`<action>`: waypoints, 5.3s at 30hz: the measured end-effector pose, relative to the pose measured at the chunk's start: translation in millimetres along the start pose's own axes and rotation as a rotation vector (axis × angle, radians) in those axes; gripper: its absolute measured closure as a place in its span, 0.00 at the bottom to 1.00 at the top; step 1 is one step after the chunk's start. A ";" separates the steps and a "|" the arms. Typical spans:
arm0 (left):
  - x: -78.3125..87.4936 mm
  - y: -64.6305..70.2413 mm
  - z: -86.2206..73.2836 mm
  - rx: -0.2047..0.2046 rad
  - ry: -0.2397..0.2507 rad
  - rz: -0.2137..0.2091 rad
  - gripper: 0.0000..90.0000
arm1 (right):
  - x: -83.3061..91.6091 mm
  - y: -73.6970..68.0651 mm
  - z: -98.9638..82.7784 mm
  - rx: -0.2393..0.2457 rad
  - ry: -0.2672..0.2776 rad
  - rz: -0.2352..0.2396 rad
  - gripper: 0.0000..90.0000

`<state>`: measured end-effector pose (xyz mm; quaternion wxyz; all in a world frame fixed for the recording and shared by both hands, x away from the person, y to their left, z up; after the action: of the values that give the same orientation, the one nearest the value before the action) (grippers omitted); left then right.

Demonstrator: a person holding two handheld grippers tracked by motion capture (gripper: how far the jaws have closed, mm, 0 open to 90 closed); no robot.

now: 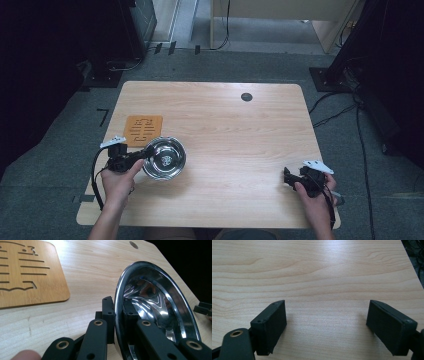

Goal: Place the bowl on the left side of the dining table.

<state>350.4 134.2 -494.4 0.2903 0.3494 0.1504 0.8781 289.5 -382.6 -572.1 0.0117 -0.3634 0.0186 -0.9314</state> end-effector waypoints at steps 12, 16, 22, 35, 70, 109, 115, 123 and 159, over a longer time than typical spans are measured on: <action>-2.4 -10.7 9.6 0.033 0.028 0.015 0.94 | 0.0 0.0 0.0 0.000 0.000 0.000 0.18; -3.6 -14.2 12.6 0.031 0.029 0.026 0.94 | 0.0 0.0 0.0 0.000 0.000 0.000 0.18; -4.6 -20.1 17.5 0.031 0.041 0.048 0.94 | -0.1 -0.1 0.1 -0.001 0.001 0.000 0.18; -7.4 -35.0 28.0 0.066 0.066 0.079 0.94 | -0.1 0.1 0.0 0.001 0.001 0.000 0.18; -18.8 -67.8 50.8 0.200 0.146 0.154 0.94 | -0.1 0.1 0.0 0.001 0.001 0.000 0.18; -28.4 -121.4 51.9 0.362 0.225 0.381 0.94 | -0.1 0.1 0.0 0.001 0.001 0.000 0.18; -31.0 -131.0 50.9 0.418 0.228 0.394 0.93 | -0.1 0.1 0.0 0.001 0.001 0.000 0.18; -37.0 -134.5 48.4 0.458 0.233 0.398 0.93 | -0.1 0.1 0.0 0.001 0.001 0.000 0.18; -24.6 -138.5 55.9 0.377 0.312 0.502 0.40 | -0.1 0.1 0.0 0.001 0.001 0.000 0.18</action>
<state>460.1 231.4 -532.3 -0.0308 0.2844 0.2616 0.9218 289.6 -382.7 -572.1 0.0120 -0.3628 0.0182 -0.9316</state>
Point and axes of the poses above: each handheld gripper's, and its own axes: x roughly backward along the jaws, z roughly out of its top, y roughly to its right, the point moved 7 cm from there along -x, roughly forward along the jaws, and after that the axes turned 1 degree about z, right-handed, at the moved point
